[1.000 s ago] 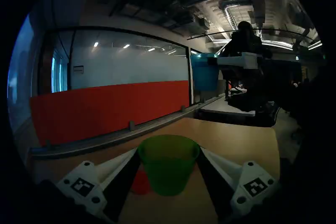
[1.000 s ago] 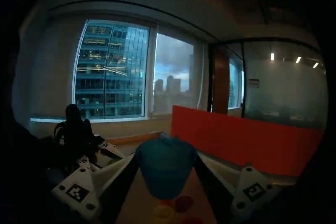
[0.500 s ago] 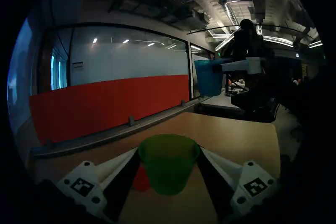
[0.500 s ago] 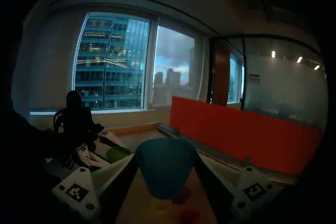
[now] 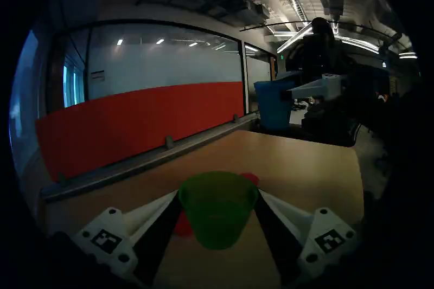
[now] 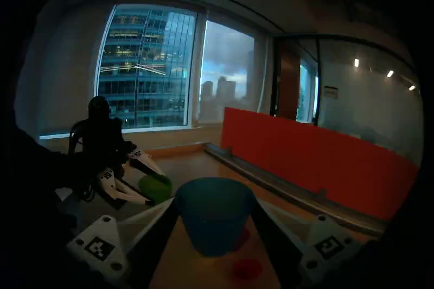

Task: Pour water

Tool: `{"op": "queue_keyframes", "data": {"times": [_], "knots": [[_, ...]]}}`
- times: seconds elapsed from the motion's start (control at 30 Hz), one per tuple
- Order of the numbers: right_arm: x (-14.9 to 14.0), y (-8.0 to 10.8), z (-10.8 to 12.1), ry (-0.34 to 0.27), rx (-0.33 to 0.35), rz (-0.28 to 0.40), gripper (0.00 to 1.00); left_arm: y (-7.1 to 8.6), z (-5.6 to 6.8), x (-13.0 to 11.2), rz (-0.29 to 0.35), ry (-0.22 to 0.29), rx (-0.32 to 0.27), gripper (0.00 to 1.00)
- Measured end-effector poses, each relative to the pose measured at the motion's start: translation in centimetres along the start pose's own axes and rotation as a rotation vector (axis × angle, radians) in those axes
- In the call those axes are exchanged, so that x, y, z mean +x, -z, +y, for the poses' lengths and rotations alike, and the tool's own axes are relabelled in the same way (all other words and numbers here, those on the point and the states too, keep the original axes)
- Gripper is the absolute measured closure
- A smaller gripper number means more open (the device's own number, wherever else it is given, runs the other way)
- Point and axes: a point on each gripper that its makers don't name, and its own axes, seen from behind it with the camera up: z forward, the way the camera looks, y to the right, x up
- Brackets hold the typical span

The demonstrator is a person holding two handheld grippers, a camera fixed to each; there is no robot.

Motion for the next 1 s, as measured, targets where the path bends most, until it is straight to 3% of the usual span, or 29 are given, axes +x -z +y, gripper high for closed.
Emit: {"op": "queue_keyframes", "data": {"times": [0.3,1.0], "knots": [[-3.6,-0.3,-0.2,-0.02,0.017,-0.054,0.08,-0.4,0.0,-2.0,-0.064,-0.006,-0.015,0.12],[-11.5,-1.8,-1.2,-0.006,0.072,-0.198,0.08,-1.6,1.3,-7.4,-0.216,-0.015,-0.075,0.12]]}}
